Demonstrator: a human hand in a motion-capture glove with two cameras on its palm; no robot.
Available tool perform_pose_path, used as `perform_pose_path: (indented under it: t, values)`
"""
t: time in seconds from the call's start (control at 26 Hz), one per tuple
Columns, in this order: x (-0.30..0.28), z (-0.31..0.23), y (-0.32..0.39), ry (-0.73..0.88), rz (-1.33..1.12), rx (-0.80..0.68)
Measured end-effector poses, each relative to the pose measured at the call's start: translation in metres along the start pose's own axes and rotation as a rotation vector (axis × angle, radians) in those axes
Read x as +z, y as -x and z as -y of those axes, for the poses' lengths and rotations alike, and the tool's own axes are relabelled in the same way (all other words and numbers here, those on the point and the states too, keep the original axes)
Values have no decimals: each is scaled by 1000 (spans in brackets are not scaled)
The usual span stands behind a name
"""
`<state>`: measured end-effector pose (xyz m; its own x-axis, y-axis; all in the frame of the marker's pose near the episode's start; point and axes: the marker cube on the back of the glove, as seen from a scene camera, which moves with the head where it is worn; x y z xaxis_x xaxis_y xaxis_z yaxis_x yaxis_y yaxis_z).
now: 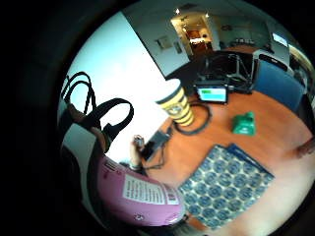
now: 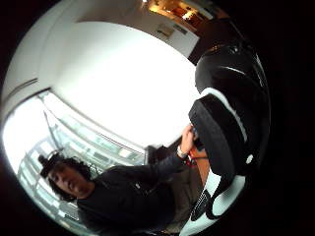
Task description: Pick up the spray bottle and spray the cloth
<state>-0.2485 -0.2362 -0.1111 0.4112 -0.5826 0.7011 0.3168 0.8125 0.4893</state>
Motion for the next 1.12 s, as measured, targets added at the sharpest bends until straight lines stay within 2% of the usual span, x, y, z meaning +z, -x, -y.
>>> perform_pose_path:
  t: [0.19,0.35,0.77,1.12]
  values:
    - [20,-11,-16,-218,80,-41]
    - [37,-29,-33,-326,84,-48]
    - [63,-50,-69,-363,128,-11]
    - [57,-71,-59,-374,51,-22]
